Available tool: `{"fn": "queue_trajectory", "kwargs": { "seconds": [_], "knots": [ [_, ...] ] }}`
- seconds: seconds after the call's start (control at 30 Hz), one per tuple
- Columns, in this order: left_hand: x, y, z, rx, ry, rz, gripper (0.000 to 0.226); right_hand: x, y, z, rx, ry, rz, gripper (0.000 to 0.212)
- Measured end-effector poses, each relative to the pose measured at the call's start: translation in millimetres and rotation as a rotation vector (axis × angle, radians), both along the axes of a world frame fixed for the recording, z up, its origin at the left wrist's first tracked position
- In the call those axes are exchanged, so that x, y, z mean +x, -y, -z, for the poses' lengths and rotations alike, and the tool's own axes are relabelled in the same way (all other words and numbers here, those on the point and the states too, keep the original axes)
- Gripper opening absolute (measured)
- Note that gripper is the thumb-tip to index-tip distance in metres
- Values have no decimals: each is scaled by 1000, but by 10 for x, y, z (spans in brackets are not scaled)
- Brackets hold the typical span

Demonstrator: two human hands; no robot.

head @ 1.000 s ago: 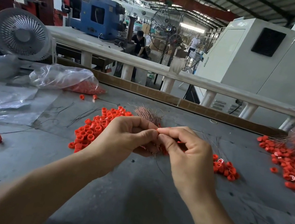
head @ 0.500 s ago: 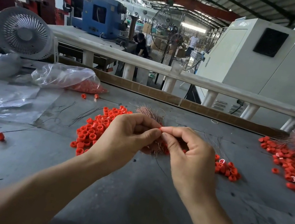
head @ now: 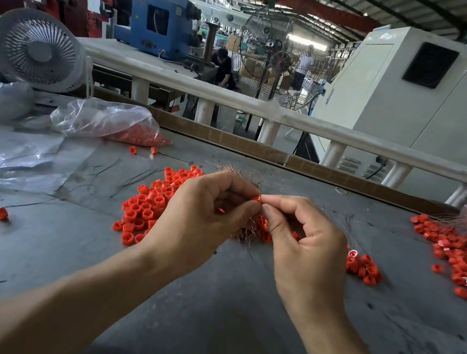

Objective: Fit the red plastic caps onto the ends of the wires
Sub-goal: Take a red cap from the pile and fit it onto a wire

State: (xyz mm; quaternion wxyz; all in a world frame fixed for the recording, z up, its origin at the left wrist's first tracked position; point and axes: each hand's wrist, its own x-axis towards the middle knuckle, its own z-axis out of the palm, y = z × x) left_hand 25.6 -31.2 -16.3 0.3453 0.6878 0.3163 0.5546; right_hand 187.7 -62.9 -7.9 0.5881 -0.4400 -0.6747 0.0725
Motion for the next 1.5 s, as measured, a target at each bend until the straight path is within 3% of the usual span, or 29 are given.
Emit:
{"fn": "queue_trajectory", "kwargs": {
  "seconds": [0.53,0.73,1.1,1.5],
  "knots": [
    [34,44,-10,-45,32,-78,13,-56,-6,13,-35,35,3,21],
    [30,33,-30,-201,163,30,7,-99,-3,18,-38,34,13,21],
    [78,106,-95,-528,314,177,12,-157,-22,19,142,290,236,13],
    [82,102,-116,-593,263,185,18,-82,-32,-32,136,423,255,14]
  ]
}}
